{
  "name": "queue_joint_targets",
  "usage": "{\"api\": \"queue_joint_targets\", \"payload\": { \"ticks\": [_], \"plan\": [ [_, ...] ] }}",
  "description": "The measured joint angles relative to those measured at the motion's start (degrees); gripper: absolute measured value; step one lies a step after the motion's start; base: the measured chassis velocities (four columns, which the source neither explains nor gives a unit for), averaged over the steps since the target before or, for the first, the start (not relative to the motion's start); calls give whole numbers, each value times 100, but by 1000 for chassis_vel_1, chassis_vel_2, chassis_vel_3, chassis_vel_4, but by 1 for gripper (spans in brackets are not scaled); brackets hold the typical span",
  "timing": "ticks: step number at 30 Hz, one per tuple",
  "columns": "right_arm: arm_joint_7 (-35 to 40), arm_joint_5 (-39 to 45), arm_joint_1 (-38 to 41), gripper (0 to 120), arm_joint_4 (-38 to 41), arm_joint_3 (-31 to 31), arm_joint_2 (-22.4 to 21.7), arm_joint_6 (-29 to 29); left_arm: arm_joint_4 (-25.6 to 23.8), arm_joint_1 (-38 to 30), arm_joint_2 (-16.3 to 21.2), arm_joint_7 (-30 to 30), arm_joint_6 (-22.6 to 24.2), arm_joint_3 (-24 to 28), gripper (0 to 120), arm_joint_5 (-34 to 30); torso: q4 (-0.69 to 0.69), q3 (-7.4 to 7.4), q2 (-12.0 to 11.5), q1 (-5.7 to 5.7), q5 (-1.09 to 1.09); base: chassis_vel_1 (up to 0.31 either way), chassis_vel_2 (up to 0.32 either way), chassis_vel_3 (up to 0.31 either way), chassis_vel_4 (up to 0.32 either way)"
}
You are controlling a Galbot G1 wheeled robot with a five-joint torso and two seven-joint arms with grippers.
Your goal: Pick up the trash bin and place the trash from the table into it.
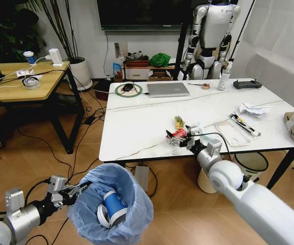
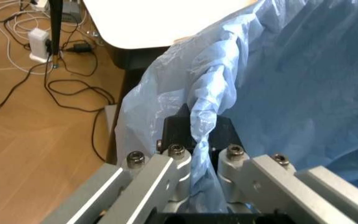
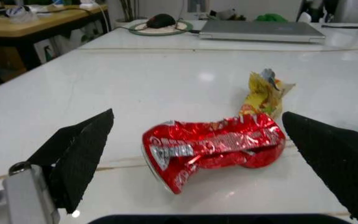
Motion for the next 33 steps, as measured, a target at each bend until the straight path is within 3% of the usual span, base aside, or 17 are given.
{"api": "queue_joint_targets", "payload": {
  "ticks": [33],
  "plan": [
    [-190,-788,-109,100,-733,14,130,278,-33,-16,-27,-5,-5,-23,0,-23,-1,0,0,0,0,0,0,0,0]
  ]
}}
